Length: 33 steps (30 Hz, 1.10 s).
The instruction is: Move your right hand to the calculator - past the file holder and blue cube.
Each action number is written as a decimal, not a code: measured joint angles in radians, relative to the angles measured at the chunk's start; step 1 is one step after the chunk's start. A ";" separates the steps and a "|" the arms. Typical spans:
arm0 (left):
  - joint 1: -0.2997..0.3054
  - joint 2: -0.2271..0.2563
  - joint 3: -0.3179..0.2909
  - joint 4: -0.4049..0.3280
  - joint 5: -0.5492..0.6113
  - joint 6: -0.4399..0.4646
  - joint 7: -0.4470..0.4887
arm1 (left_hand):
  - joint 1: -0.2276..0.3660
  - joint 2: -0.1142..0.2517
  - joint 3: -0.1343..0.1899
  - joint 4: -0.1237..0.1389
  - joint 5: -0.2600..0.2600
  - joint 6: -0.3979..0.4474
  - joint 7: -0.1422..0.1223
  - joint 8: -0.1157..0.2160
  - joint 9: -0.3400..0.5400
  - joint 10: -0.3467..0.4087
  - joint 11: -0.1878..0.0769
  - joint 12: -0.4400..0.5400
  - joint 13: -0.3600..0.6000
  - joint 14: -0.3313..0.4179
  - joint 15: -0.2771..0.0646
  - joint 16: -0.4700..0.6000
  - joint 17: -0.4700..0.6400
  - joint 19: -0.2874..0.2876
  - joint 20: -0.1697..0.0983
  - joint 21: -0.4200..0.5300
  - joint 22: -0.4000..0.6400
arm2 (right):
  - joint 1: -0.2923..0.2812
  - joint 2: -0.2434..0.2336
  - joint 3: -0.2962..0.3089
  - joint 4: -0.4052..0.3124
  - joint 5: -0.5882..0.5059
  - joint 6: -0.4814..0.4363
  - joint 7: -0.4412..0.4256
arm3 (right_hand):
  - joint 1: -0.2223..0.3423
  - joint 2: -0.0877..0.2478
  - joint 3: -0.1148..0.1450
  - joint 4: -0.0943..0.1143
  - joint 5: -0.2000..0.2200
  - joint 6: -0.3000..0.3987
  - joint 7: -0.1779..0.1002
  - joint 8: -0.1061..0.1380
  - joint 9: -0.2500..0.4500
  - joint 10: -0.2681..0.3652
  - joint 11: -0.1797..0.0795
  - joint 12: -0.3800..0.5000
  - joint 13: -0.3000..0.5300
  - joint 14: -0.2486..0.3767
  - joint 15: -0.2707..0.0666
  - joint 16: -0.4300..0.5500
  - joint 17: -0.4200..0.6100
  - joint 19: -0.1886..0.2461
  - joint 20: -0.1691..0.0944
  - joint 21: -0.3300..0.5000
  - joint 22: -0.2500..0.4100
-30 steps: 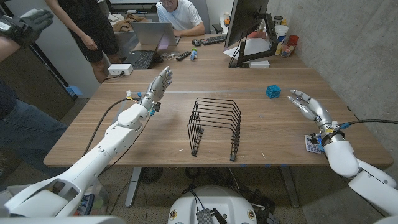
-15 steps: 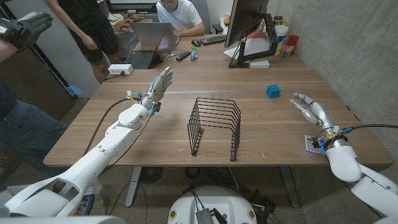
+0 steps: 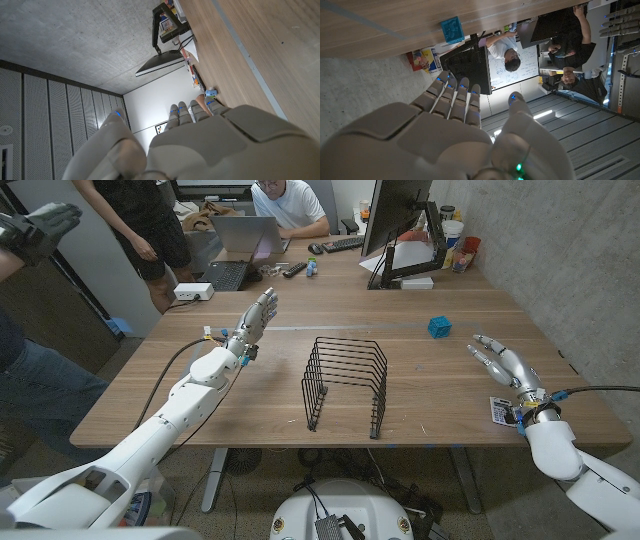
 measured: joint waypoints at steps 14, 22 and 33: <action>-0.001 0.011 0.000 -0.012 0.001 0.009 0.000 | 0.000 0.000 0.000 0.000 0.000 0.005 0.006 0.000 0.000 -0.004 -0.004 0.000 0.000 0.000 0.000 0.000 0.000 0.000 0.000 0.000 0.000 | -0.033 0.013 0.008 -0.013 -0.041 -0.031 -0.034 | 0.006 -0.006 0.000 0.000 0.000 0.018 -0.018 0.000 0.000 -0.008 0.000 -0.008 0.000 -0.013 0.002 -0.008 0.000 0.000 0.000 -0.017 0.000; 0.003 0.015 -0.006 -0.018 0.001 0.009 0.002 | 0.000 0.000 0.000 0.000 0.000 0.005 0.005 0.000 0.000 -0.004 -0.004 0.000 0.000 0.000 0.000 0.000 0.000 0.000 0.000 0.000 0.000 | -0.047 0.014 0.010 -0.026 -0.067 -0.068 -0.044 | 0.006 -0.006 0.000 0.000 0.000 0.014 -0.025 0.000 0.000 -0.008 0.000 -0.008 0.000 -0.019 0.007 -0.008 0.000 -0.012 0.002 -0.021 0.000; 0.004 0.017 -0.008 -0.023 0.000 0.009 0.004 | 0.000 0.000 0.000 0.000 0.000 0.011 0.000 0.001 0.000 -0.004 -0.004 0.000 0.000 0.000 0.000 0.000 0.000 0.000 0.000 -0.004 0.000 | -0.073 -0.001 0.016 -0.051 -0.098 -0.124 -0.047 | 0.011 0.000 0.000 0.000 0.000 0.018 -0.029 0.000 0.000 -0.008 0.000 -0.008 0.000 -0.024 0.002 -0.008 0.000 -0.012 0.002 -0.025 0.000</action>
